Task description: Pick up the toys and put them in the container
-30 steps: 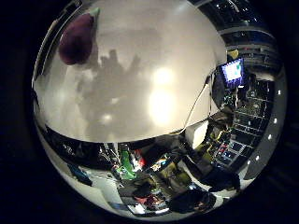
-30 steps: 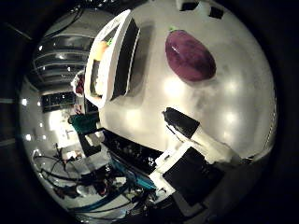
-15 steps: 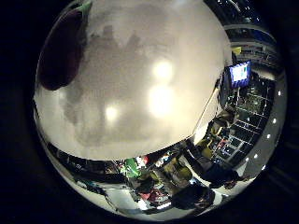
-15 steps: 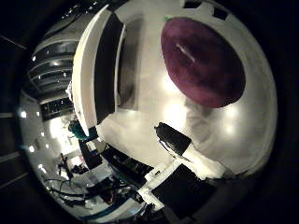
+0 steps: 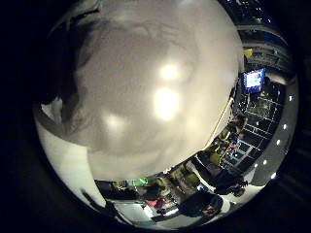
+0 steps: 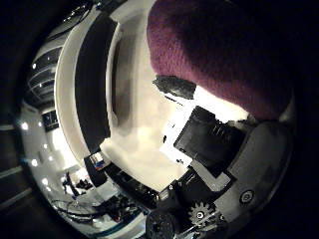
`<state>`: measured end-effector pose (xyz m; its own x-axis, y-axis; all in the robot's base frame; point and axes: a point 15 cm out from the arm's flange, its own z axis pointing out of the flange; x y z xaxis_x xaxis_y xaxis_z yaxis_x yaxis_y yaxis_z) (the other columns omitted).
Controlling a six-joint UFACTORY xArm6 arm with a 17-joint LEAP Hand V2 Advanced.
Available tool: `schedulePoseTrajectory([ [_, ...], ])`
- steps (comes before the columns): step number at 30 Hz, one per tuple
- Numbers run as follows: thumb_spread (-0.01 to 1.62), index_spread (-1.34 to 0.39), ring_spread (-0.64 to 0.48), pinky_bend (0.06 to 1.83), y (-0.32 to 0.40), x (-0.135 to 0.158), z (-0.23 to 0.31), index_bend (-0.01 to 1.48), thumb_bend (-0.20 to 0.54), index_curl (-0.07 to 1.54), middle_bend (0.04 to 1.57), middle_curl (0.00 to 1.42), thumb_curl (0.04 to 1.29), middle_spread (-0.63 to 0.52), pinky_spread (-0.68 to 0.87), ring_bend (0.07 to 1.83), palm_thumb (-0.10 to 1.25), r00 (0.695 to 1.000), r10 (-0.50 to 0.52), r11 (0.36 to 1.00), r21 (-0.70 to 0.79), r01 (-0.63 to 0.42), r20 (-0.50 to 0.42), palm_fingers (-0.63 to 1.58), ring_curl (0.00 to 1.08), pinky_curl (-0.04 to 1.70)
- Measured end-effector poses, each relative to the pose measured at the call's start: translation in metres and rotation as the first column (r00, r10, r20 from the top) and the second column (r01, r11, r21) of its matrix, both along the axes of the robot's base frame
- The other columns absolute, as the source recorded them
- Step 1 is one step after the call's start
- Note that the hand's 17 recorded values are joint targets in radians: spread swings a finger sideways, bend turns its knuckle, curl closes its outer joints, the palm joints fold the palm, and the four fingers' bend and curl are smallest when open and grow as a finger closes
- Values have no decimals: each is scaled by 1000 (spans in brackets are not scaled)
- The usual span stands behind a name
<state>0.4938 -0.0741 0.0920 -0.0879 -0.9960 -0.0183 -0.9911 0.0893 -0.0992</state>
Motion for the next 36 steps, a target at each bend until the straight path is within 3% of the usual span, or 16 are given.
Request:
schedulePoseTrajectory([
  [6,986,-235,-180,1266,-27,-4,63,1113,-11,691,1256,684,402,-113,-234,1374,940,990,-18,999,-33,23,137,1225,595,681],
  [13,986,-199,-171,1257,-24,-30,143,1173,-14,694,1316,665,444,-96,-194,1411,999,987,2,999,-38,4,160,1185,608,804],
  [20,981,-191,-170,1218,46,-60,214,1187,-18,683,1336,644,471,-92,-185,1415,1005,970,133,991,-33,-129,203,1180,609,891],
  [27,979,-189,-170,1177,151,-72,217,1198,-19,673,1346,627,486,-90,-187,1419,1002,945,260,964,5,-266,198,1182,607,963],
  [31,986,-189,-171,1156,222,-84,185,1203,-20,670,1355,623,490,-90,-191,1424,996,929,345,936,29,-351,133,1182,609,999],
  [36,996,-197,-171,1124,281,-69,161,1204,-20,665,1359,617,492,-90,-205,1424,975,905,384,917,41,-398,183,1182,609,1036],
])
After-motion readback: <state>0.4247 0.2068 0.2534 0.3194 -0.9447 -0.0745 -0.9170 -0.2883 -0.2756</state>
